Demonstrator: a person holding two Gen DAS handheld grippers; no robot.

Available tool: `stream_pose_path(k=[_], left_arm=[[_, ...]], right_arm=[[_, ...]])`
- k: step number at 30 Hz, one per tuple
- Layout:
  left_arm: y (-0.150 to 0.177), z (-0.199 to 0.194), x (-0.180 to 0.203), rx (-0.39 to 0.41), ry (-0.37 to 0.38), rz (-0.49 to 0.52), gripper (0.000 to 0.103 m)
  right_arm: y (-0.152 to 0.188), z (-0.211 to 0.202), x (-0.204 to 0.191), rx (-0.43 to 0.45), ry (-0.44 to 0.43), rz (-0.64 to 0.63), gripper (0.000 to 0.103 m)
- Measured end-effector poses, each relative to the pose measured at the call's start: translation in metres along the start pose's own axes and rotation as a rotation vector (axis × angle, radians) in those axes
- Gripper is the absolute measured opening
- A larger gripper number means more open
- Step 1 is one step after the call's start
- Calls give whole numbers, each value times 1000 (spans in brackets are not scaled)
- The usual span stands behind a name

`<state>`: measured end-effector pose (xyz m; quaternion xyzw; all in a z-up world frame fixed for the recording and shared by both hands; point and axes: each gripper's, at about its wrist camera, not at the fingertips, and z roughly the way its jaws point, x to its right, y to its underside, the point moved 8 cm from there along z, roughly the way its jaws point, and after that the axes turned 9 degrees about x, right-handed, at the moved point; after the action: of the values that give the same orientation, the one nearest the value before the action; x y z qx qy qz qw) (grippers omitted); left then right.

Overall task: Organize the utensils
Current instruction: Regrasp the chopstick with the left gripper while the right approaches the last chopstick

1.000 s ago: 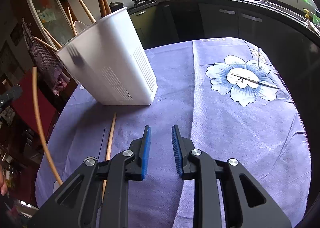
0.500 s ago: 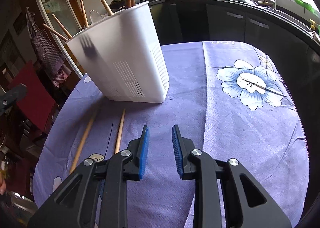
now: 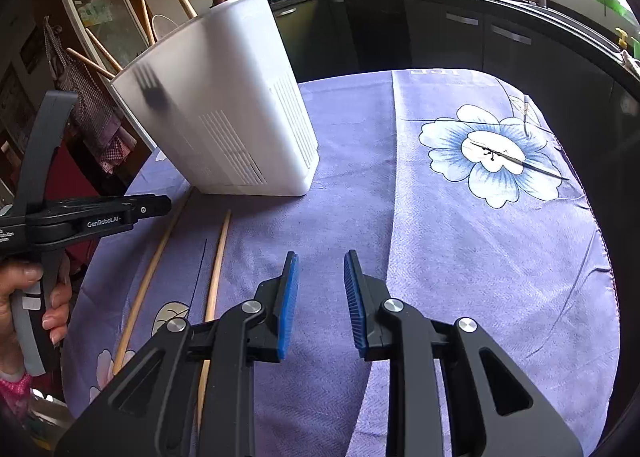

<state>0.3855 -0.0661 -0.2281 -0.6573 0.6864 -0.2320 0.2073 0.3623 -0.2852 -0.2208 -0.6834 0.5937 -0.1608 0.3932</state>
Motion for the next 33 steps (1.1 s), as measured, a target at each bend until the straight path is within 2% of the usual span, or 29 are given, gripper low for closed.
stream_pose_path(k=[11, 14, 16, 21, 27, 33], left_arm=[[0, 25, 0, -47, -24, 14, 20], [0, 25, 1, -24, -33, 16, 20], [2, 24, 2, -14, -24, 15, 6], [9, 17, 2, 2, -23, 11, 5], [4, -15, -11, 82, -10, -16, 5], [-4, -91, -22, 231, 21, -38, 5]], right_arm=[[0, 3, 5, -5, 0, 18, 24], [0, 1, 7, -3, 3, 19, 24], [1, 0, 8, -3, 6, 21, 24], [1, -3, 8, 0, 9, 22, 24], [0, -8, 3, 6, 3, 15, 24], [-2, -9, -9, 6, -10, -4, 24]])
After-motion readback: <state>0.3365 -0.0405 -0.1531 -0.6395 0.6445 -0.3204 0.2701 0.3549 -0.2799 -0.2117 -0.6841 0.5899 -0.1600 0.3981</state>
